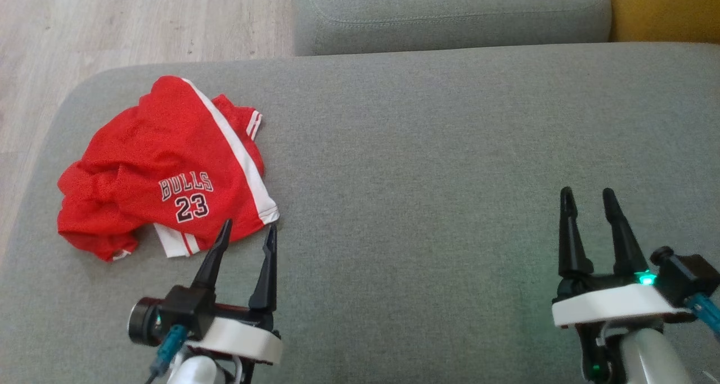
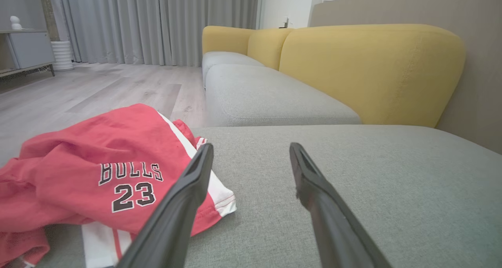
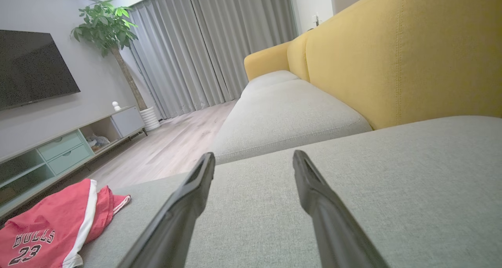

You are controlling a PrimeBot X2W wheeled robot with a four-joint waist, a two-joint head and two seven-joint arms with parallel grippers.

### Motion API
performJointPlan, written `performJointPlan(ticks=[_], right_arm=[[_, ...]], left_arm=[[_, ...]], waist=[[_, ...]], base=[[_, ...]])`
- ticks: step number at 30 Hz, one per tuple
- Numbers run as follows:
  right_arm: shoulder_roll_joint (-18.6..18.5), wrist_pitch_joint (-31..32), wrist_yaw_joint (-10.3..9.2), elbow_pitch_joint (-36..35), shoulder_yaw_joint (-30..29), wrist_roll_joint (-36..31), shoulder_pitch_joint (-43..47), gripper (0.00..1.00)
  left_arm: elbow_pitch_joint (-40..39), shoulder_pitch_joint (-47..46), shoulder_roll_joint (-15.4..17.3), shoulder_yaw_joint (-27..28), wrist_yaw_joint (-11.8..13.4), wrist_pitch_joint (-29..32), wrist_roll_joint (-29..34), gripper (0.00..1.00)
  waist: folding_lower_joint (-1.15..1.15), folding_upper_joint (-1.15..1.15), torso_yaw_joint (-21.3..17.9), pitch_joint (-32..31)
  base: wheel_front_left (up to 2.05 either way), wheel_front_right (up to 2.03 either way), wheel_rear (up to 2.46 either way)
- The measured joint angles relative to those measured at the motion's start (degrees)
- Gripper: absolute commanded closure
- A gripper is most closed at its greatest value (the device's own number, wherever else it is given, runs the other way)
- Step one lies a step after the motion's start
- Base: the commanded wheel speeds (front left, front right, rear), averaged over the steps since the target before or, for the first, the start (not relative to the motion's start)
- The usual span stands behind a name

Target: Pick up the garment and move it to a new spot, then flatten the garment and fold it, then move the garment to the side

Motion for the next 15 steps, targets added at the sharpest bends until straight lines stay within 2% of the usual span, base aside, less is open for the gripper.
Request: performJointPlan(ticks=[7,15], right_arm=[[0.00,-1.07,0.00,1.15,1.37,-2.68,-0.07,0.00],[0.00,-1.07,0.00,1.36,1.75,-2.85,-0.10,0.00]], left_arm=[[0.90,-0.10,-2.09,2.05,-2.20,-1.15,6.10,0.00],[1.19,-0.10,-3.37,3.98,-3.77,-1.15,7.95,0.00]], waist=[[0.00,0.00,0.00,0.05],[0.00,0.00,0.35,-0.09]], base=[[0.00,0.00,0.00],[0.00,0.00,0.00]])
